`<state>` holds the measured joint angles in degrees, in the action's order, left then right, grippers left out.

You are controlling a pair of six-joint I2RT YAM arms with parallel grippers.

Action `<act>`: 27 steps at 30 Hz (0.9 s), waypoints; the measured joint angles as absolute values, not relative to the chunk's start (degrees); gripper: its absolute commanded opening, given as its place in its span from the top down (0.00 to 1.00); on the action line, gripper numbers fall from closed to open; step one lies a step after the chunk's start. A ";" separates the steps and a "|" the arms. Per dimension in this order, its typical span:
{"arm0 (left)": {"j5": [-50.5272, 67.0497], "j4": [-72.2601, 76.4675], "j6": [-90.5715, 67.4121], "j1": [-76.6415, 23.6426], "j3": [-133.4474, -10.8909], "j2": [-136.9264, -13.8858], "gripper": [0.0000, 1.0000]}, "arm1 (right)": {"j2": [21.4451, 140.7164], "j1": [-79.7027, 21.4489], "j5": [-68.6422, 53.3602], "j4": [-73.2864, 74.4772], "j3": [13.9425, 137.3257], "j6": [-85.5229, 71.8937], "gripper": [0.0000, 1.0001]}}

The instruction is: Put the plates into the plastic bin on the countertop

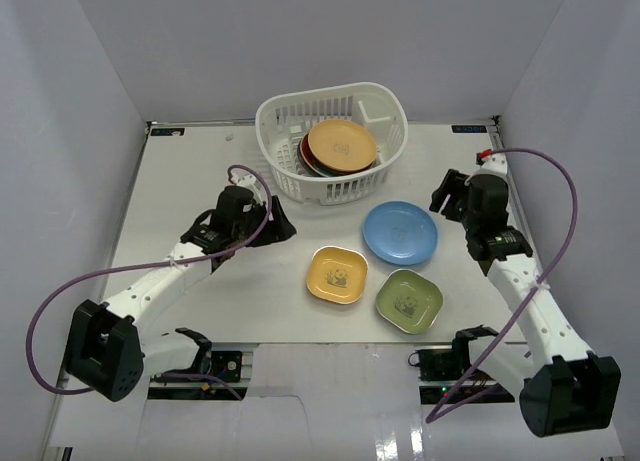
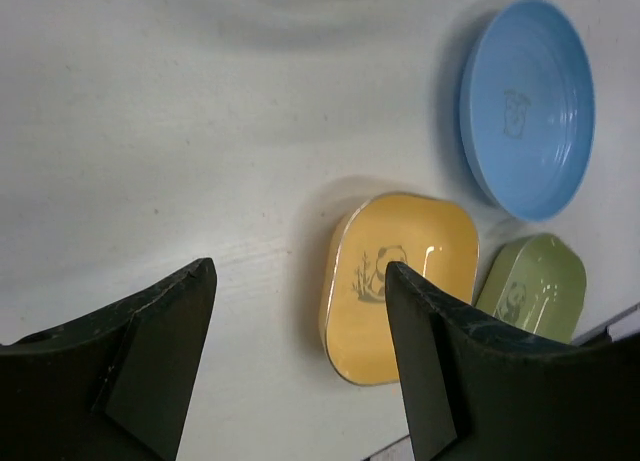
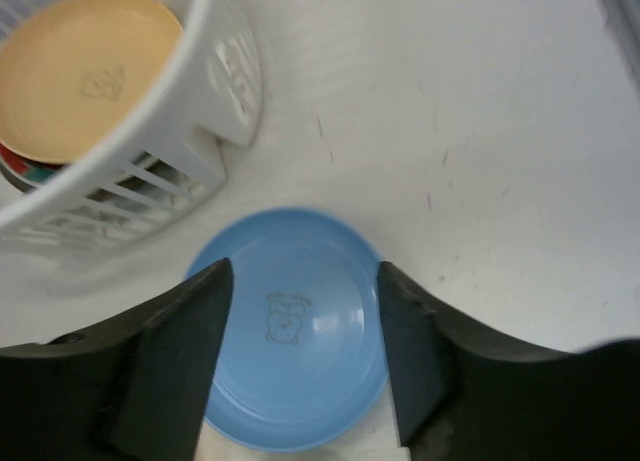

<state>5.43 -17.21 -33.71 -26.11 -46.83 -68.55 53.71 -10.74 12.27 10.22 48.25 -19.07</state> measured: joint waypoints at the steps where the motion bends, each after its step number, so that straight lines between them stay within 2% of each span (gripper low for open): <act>1: 5.78 -17.54 -33.98 -26.87 -45.89 -68.36 0.22 | 55.22 -10.35 12.16 10.46 46.15 -19.20 0.25; 2: 6.24 -17.52 -34.46 -27.83 -44.84 -67.96 0.21 | 56.86 -9.80 12.03 10.63 43.94 -19.35 0.21; 5: 7.01 -17.08 -35.62 -30.68 -42.54 -66.87 0.21 | 61.04 -8.10 11.35 10.52 37.32 -20.03 0.21; 6: 7.14 -16.51 -35.99 -31.70 -41.80 -66.85 0.21 | 62.33 -7.51 10.83 10.24 35.59 -20.49 0.22; 9: 7.38 -15.16 -36.93 -34.33 -39.11 -67.09 0.21 | 67.57 -6.00 8.14 8.80 31.64 -21.63 0.34; 12: 7.60 -14.35 -37.56 -36.03 -36.77 -67.68 0.21 | 73.01 -5.34 5.26 5.45 29.95 -23.24 0.61; 13: 7.60 -14.06 -37.76 -36.27 -36.32 -68.05 0.21 | 73.95 -5.26 4.91 3.31 29.95 -23.77 0.86; 14: 7.55 -13.85 -37.91 -36.53 -36.01 -68.34 0.21 | 74.70 -5.13 4.29 1.56 29.95 -24.25 0.92; 19: 7.05 -11.75 -38.28 -37.60 -35.81 -69.95 0.21 | 72.40 -3.01 5.80 -0.99 30.11 -27.90 0.92; 24: 6.39 -9.04 -38.39 -38.50 -35.81 -72.82 0.23 | 59.77 1.41 14.44 5.37 34.11 -26.50 0.92; 27: 6.39 -7.49 -38.46 -38.74 -35.79 -75.75 0.26 | 53.25 1.96 14.13 6.66 40.60 -26.35 0.92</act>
